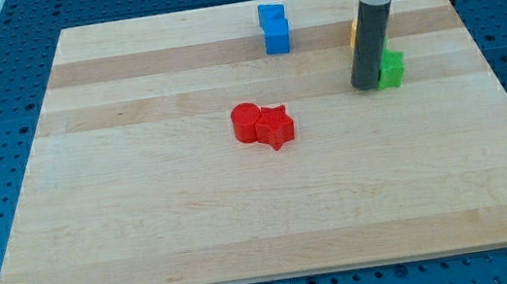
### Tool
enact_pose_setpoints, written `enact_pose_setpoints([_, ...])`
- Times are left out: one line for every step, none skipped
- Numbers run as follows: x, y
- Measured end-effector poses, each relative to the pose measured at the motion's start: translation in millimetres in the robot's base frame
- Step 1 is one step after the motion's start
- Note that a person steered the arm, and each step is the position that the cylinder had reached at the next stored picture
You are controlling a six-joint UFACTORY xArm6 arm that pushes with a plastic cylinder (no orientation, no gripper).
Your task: Move your arm towards the top of the red circle
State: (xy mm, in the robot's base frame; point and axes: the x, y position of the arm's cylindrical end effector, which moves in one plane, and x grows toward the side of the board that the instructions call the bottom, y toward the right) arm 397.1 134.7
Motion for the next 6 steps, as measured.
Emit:
enact_pose_setpoints([0,0])
enact_pose_setpoints([0,-17])
enact_pose_setpoints([-7,-51])
enact_pose_setpoints([-9,-62])
enact_pose_setpoints([-10,-117])
enact_pose_setpoints([-10,-160])
